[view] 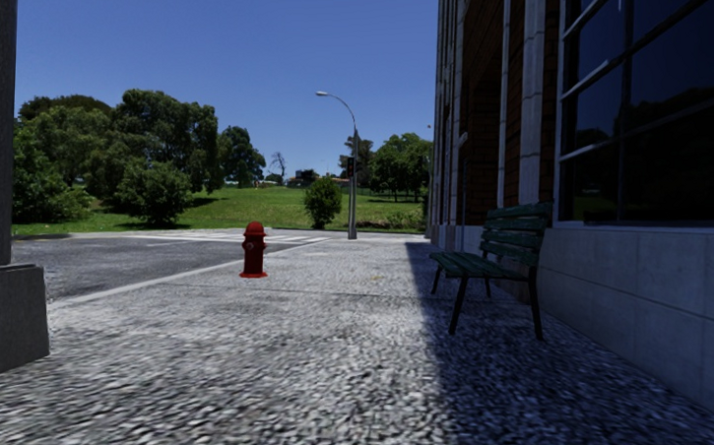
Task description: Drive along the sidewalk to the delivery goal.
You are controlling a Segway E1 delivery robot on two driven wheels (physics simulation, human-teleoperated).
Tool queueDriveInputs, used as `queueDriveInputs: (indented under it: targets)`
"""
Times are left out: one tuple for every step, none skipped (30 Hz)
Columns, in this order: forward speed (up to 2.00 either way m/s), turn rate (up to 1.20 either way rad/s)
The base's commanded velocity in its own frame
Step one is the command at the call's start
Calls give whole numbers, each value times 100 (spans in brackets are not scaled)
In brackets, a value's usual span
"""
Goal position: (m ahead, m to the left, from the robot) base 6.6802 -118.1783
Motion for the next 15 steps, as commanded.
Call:
queueDriveInputs:
  targets:
    - [200, 0]
    - [200, 0]
    - [200, 0]
    - [200, 0]
    - [200, 0]
    - [200, 0]
    - [200, 0]
    - [200, 0]
    - [200, 0]
    - [200, 0]
    - [200, 0]
    - [200, 0]
    - [200, 0]
    - [200, 0]
    - [200, 0]
